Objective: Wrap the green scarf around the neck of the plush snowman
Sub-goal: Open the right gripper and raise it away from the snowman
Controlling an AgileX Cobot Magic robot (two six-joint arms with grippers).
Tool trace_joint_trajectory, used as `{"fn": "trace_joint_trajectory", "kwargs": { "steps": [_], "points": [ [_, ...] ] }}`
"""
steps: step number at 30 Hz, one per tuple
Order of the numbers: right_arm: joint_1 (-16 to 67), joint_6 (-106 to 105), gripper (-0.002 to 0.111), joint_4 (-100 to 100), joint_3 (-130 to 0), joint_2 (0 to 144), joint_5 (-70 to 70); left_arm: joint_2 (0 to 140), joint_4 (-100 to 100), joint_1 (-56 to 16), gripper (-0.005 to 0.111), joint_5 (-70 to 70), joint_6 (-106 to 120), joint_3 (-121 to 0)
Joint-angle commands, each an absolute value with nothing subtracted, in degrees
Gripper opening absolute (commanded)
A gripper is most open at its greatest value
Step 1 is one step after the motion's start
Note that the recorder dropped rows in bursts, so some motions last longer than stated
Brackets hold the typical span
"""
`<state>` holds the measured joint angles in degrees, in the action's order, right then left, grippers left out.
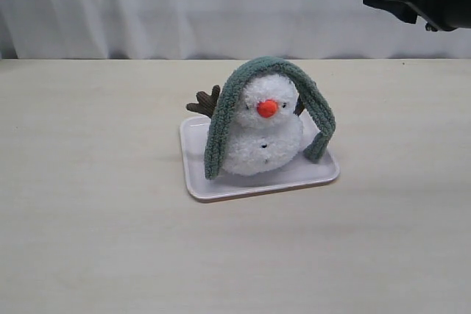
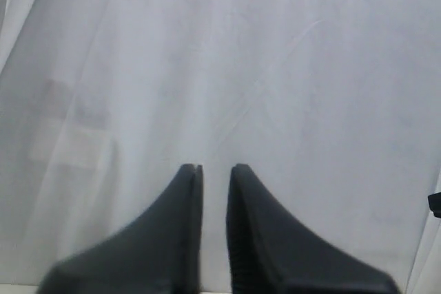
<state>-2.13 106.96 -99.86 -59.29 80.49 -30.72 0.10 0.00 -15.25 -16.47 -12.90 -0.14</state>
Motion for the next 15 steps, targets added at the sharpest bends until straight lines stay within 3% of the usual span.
{"fn": "trace_joint_trajectory", "kwargs": {
  "steps": [1, 10, 15],
  "points": [
    [-2.48, 106.69, 0.043, -99.95, -59.59, 80.61, -33.25, 1.36, 3.82, -15.38, 0.0, -16.86, -13.96, -0.98],
    [-2.48, 99.16, 0.043, -99.95, -58.43, 80.49, -31.58, 28.08, 11.43, -15.38, 0.0, -19.19, -15.47, -14.3],
    [-2.48, 94.76, 0.043, -99.95, -56.25, 80.49, -22.52, 48.05, 14.93, -15.38, 0.0, -30.39, -9.59, -22.95]
  ]
}}
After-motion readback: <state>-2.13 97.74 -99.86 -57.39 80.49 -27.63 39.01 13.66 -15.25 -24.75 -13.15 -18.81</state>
